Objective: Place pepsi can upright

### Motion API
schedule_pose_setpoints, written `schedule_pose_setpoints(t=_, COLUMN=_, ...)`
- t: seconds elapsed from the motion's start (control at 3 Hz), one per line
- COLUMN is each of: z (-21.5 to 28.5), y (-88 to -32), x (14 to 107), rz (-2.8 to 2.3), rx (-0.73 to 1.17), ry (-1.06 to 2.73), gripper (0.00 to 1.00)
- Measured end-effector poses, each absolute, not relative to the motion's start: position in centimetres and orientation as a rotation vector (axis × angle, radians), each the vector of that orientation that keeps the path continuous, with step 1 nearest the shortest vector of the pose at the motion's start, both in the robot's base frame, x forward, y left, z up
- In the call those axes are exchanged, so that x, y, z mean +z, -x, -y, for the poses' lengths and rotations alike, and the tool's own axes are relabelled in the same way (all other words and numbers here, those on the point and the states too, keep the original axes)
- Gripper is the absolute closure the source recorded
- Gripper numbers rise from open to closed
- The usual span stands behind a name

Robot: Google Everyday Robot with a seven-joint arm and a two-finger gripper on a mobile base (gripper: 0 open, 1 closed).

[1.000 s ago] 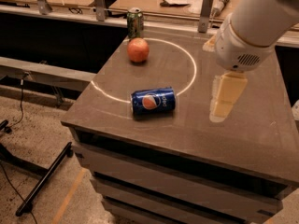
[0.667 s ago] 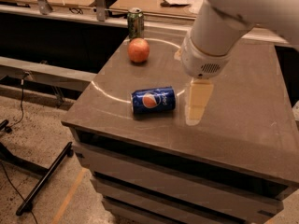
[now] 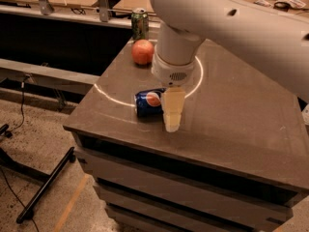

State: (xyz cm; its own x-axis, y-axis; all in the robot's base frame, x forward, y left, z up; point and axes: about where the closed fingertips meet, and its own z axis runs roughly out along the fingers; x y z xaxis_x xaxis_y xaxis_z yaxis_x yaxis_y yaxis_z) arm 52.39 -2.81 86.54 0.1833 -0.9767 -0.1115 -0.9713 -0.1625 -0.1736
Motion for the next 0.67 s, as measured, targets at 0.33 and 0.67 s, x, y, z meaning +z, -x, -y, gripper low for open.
schedule_pose_setpoints(t=0.33, z=0.8, y=-53.0, x=85.7, rz=-1.906, rx=-0.032, ry=2.287, gripper=0.00)
schedule_pose_setpoints(t=0.67, z=-0.9, y=-53.2, x=85.5, rz=-1.922, rx=-0.042, ry=2.298, gripper=0.00)
